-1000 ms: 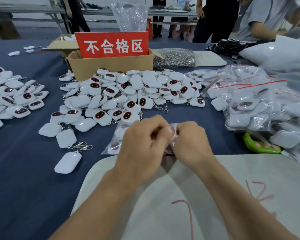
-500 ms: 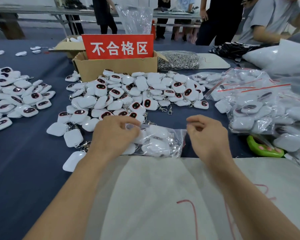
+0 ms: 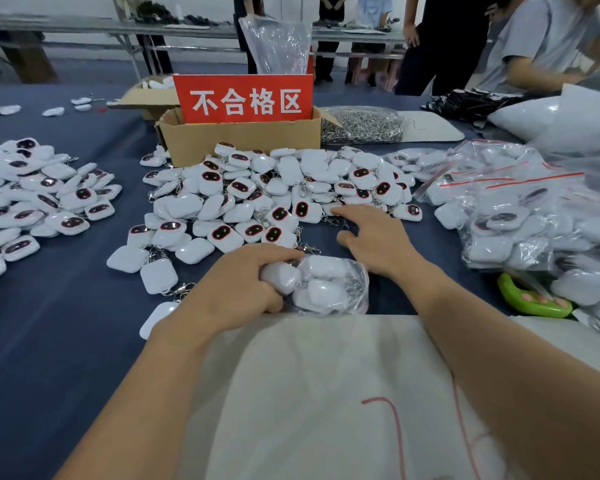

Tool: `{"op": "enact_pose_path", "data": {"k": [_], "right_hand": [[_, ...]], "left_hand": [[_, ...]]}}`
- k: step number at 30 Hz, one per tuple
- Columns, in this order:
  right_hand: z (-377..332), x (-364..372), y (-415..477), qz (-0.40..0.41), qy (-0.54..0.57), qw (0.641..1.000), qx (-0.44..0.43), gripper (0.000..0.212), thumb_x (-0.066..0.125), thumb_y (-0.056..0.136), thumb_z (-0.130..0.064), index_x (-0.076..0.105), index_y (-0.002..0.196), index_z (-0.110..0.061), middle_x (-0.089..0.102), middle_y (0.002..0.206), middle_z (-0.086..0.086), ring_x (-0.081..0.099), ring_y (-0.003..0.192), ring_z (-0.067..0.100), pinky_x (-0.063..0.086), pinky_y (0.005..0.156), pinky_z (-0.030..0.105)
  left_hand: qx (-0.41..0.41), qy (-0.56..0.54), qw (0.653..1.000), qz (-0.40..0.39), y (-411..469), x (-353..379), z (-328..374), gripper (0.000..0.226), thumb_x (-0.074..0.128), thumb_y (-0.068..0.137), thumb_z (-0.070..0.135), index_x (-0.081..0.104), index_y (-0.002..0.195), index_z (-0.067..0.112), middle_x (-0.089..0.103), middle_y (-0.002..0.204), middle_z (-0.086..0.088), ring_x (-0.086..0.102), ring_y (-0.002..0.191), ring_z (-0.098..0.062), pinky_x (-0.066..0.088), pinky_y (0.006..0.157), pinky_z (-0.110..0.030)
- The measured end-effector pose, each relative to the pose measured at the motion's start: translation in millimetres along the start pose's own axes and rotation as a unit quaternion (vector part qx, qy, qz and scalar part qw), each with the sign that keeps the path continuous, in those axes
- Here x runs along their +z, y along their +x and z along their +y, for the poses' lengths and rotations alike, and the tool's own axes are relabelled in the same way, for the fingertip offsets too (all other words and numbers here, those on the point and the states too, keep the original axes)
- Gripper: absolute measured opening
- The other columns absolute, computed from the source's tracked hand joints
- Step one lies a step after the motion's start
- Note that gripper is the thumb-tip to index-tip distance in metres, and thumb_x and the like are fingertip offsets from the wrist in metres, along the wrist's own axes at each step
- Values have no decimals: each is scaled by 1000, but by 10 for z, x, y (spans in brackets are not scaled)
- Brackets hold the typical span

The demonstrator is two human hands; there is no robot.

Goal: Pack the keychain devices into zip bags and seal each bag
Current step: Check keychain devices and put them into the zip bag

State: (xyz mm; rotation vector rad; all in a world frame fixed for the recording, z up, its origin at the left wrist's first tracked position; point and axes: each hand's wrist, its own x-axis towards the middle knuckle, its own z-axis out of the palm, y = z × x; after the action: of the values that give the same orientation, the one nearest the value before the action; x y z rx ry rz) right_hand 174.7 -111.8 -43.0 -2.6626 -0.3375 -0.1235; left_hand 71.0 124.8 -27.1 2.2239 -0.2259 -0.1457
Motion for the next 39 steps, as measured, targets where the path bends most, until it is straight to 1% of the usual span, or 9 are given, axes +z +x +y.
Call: {"op": "enact_pose_path", "data": {"k": [5,9,14,16,20,24,28,36,39], "right_hand": [[-4,13,4,43,7,999,-14,61,61,98,-22,44,156,-23,48,157,4,40,145,27,30,120,41],[-3,24,19,26,1,1000,-14,60,60,100,-23,42,157,-22,47,158,6,39,145,29,29,120,45],[22,36,34,30,4,1000,2,54,58,100,-25,49,153,-22,52,154,6,39,145,26,28,121,42],[30,38,38,32,8,999,3,53,58,100,-26,49,153,-23,52,154,6,39,145,25,28,121,40],[45,50,44,35,11,999,2,53,58,100,-27,50,152,-24,52,154,5,39,146,24,28,121,39],[37,50,61,40,10,999,1,53,57,100,-25,50,152,-23,55,149,8,41,143,27,32,118,43],[37,35,113,44,11,999,-3,52,56,100,-22,51,152,-22,56,145,12,42,141,29,34,116,44],[88,55,192,36,27,999,7,51,55,100,-23,53,151,-27,52,150,11,35,146,22,31,120,38],[80,70,186,26,4,1000,-2,54,52,101,-23,47,155,-27,53,150,8,34,146,24,33,119,44]], "left_hand": [[-56,-102,993,-35,139,-98,-86,92,64,68,0,48,149,41,54,144,22,51,129,1,50,88,-16],[-53,-84,995,-2,89,-121,-169,101,55,45,2,60,137,44,61,129,26,54,126,0,49,76,-23],[-13,-138,989,53,103,-38,-114,53,68,62,21,76,106,49,70,117,23,64,97,0,45,77,-17],[20,-99,992,71,108,22,-99,35,70,77,23,79,100,47,68,115,32,61,104,9,42,83,-10],[15,-31,996,80,131,90,-105,32,70,87,14,79,96,43,69,110,32,61,107,7,37,78,-2],[50,-36,995,81,111,130,22,32,68,81,30,77,108,45,67,116,29,57,114,9,38,90,-8],[76,24,995,51,98,157,124,51,72,63,43,74,114,45,63,123,29,51,121,11,32,98,-5],[52,83,995,1,99,140,175,66,70,49,30,72,115,38,64,121,25,53,117,-1,43,104,-33],[69,75,995,8,88,162,193,67,69,51,32,72,117,38,64,120,24,53,116,2,41,104,-30]]}}
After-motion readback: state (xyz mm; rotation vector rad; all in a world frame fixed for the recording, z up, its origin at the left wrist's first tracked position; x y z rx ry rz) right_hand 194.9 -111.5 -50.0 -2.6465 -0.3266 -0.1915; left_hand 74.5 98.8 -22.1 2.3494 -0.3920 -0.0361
